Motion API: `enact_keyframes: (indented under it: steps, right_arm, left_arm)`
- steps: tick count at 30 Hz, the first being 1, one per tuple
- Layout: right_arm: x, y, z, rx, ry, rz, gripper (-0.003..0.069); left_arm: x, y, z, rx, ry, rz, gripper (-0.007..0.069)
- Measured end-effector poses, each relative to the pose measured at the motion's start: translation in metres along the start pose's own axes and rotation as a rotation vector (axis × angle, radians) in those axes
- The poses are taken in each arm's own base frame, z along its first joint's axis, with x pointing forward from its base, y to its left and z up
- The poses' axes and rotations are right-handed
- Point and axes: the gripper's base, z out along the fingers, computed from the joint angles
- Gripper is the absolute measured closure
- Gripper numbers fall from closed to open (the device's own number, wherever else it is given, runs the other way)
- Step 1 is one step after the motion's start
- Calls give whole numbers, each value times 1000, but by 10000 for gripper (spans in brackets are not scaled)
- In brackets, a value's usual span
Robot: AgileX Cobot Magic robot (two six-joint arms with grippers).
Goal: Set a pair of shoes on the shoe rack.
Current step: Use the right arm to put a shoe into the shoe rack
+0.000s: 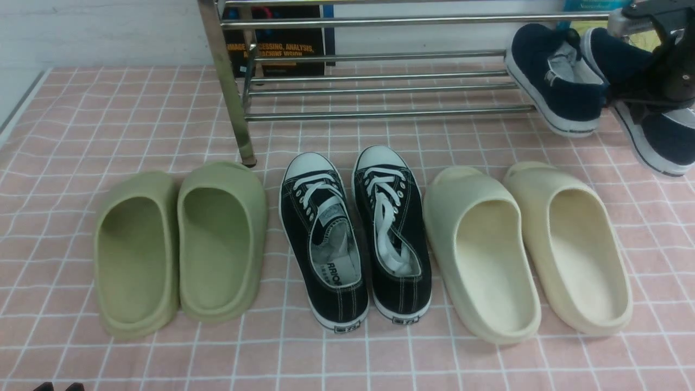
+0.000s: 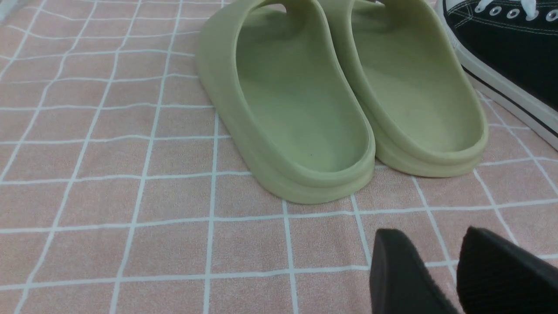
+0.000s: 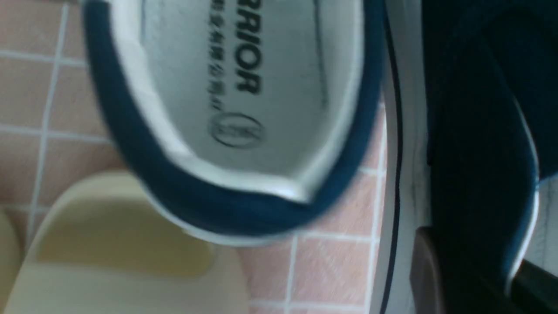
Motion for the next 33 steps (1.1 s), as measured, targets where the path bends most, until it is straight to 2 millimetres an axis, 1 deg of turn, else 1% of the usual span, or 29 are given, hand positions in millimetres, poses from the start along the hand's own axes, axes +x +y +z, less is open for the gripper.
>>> enact_keyframes:
  steps: [5, 9, 14, 18, 30, 33]
  right_arm:
    - [-22, -4, 17, 14, -52, -14, 652]
    - [-31, -4, 26, 12, -76, -22, 652]
    - [-29, 0, 27, -42, -49, 2, 652]
    - [-28, 3, 27, -74, -45, -36, 652]
    - [-28, -1, 26, -26, -39, -96, 651]
    - [-28, -2, 23, -20, -30, -101, 651]
  left_arm:
    - [0, 0, 0, 0, 0, 0, 385]
    - [0, 0, 0, 0, 0, 0, 385]
    - [0, 0, 0, 0, 0, 0, 385]
    - [0, 0, 0, 0, 0, 0, 385]
    - [0, 0, 0, 0, 0, 0, 385]
    - [0, 0, 0, 0, 0, 0, 385]
